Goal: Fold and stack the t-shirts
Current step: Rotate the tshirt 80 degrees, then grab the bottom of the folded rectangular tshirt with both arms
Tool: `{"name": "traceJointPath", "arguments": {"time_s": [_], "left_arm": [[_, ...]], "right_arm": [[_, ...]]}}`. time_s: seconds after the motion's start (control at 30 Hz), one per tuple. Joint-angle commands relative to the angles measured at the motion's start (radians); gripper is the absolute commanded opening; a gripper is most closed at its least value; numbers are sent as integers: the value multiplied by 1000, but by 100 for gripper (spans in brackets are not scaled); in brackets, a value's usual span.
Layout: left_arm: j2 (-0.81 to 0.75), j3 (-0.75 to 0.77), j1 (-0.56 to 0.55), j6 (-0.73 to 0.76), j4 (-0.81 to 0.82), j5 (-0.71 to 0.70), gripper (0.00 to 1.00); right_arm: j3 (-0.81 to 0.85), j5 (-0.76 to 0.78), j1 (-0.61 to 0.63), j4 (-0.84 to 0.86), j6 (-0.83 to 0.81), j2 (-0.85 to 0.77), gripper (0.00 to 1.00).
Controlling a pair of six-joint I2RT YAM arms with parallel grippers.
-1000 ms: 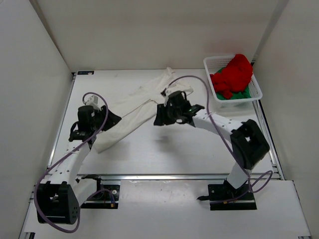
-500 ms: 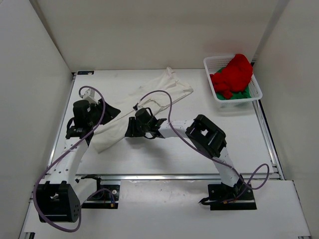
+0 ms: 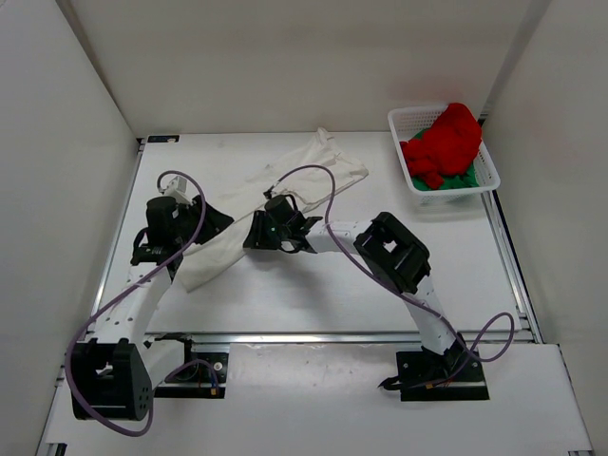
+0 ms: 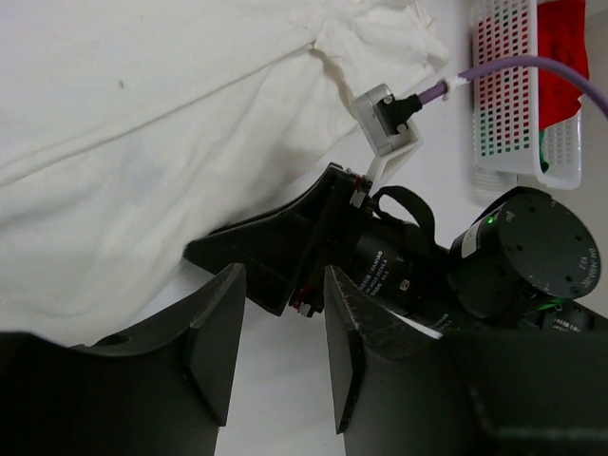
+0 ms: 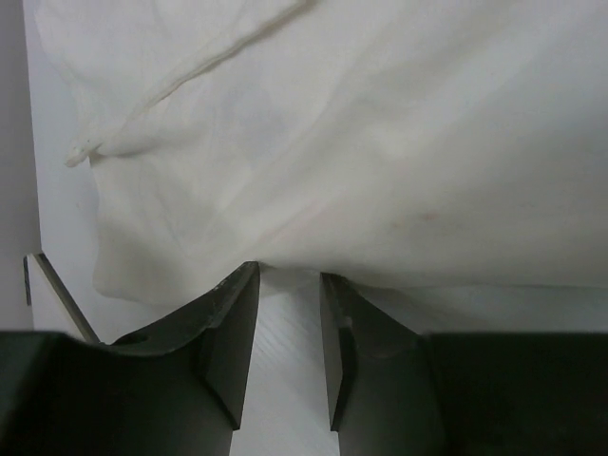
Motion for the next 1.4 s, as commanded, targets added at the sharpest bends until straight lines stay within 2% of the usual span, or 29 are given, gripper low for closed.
{"name": "traceJointPath", "arguments": {"time_s": [0.0, 0.03, 0.1, 0.2, 0.3, 0.4, 0.43, 0.5, 0.57, 0.6, 0.67, 0.77, 0.87, 1.0, 1.17, 1.37], "left_arm": [[-4, -18, -8, -11, 29, -15, 49], [-9, -18, -6, -8, 26, -20, 49], [-15, -15, -8, 1, 15, -28, 49], [-10, -17, -3, 10, 0, -35, 49], [6, -20, -36, 23, -2, -46, 50], [46, -29, -96, 32, -2, -61, 50], [52, -38, -116, 29, 0, -66, 50], [71, -43, -177, 35, -3, -75, 50], [92, -46, -224, 47, -19, -98, 50], [98, -55, -250, 55, -25, -110, 51], [103, -69, -290, 72, -54, -130, 53], [88, -99, -354, 98, -126, -204, 55], [73, -156, -412, 107, -181, -294, 57], [48, -245, -408, 105, -220, -276, 57], [39, -270, -498, 73, -262, -253, 56], [22, -268, -523, 75, -315, -226, 54]], "right_arm": [[35, 13, 18, -48, -20, 23, 32], [57, 5, 21, -72, -20, 44, 29], [95, -13, 18, -95, -15, 75, 11], [15, -13, 8, -62, -16, 20, 0], [-159, -16, -44, -14, -65, -104, 0], [-416, -128, -161, 4, -113, -297, 0], [-456, -158, -211, 1, -147, -330, 0], [-576, -234, -285, -69, -200, -431, 0], [-637, -263, -371, -121, -271, -501, 3], [-673, -271, -388, -167, -306, -538, 8], [-719, -275, -431, -195, -328, -606, 29], [-788, -249, -453, -241, -337, -741, 38], [-874, -222, -409, -292, -311, -856, 39], [-987, -231, -260, -319, -230, -940, 40], [-1012, -228, -128, -312, -155, -954, 39], [-998, -228, -48, -266, -112, -918, 41]]}}
